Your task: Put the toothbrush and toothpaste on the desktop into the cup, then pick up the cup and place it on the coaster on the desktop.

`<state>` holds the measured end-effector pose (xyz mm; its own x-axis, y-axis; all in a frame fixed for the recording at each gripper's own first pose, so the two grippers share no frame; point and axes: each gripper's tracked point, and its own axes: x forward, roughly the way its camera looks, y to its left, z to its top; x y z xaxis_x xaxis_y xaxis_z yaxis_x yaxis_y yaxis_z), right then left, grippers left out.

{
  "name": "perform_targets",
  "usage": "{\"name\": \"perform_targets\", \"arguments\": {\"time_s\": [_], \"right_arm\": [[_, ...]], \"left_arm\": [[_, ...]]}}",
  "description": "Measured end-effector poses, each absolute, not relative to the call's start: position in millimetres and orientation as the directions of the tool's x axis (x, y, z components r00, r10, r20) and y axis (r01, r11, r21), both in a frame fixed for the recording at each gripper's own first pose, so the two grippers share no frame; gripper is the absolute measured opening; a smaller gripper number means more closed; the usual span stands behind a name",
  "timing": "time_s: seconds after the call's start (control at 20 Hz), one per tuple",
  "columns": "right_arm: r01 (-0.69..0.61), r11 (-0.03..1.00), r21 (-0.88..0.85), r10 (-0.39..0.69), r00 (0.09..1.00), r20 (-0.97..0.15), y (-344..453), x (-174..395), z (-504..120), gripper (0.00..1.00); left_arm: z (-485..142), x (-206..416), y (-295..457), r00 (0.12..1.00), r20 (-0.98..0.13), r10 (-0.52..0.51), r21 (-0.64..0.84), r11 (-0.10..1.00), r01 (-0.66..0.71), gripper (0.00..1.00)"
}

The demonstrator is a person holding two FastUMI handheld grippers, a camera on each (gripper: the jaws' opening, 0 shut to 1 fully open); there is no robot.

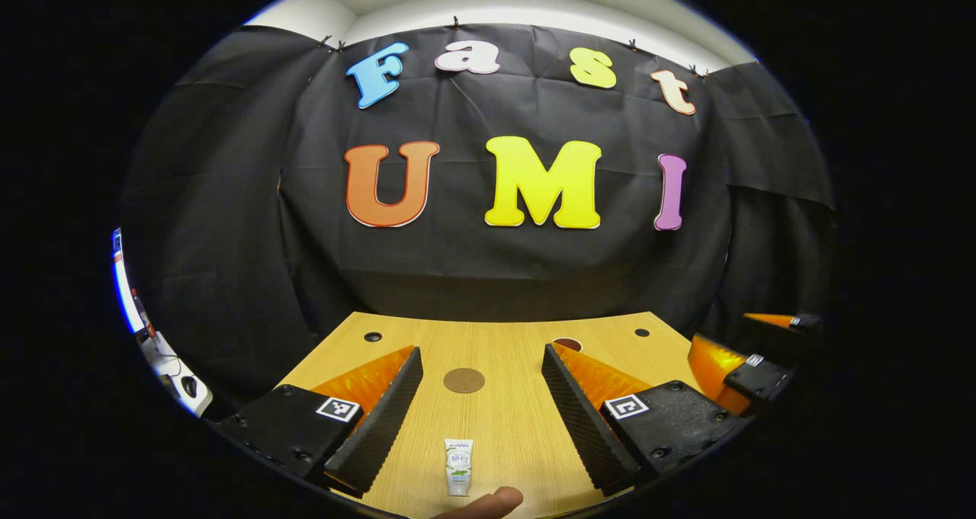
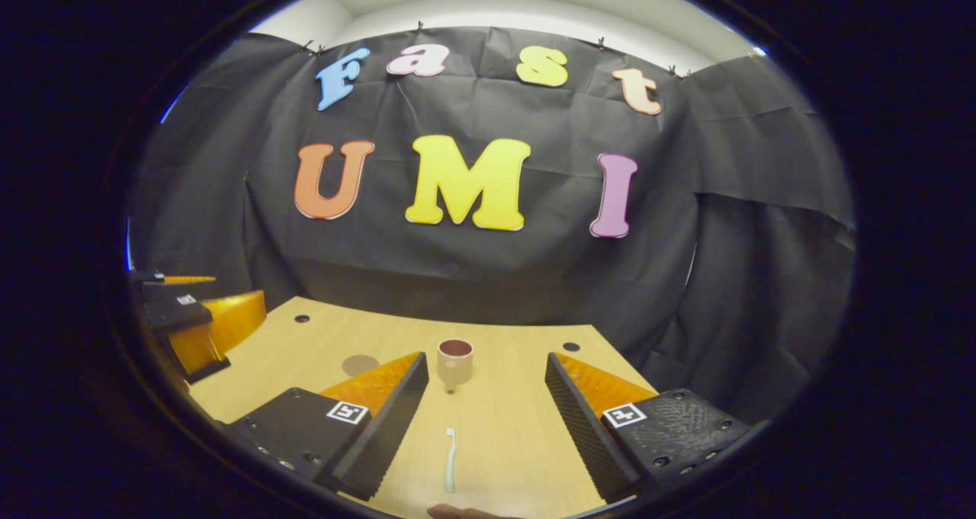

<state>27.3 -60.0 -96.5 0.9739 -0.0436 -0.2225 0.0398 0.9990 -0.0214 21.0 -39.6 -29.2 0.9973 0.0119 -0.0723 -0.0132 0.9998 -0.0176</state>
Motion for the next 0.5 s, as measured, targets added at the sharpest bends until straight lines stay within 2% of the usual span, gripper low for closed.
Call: {"name": "perform_targets", "arguments": {"time_s": [0.1,0.5], "right_arm": [[0.012,1.0,-0.023,-0.019,0.943,-0.334,-54,24,-151,0.97],[-0.038,0.999,-0.033,0.014,0.836,-0.549,-35,42,-282,0.95]], "left_arm": [[-43,13,-32,0.994,-0.1,0.041,0.002,0.999,-0.041,1.0],[-83,-9,-31,0.983,-0.175,0.057,0.085,0.996,-0.042,1.0]]}}
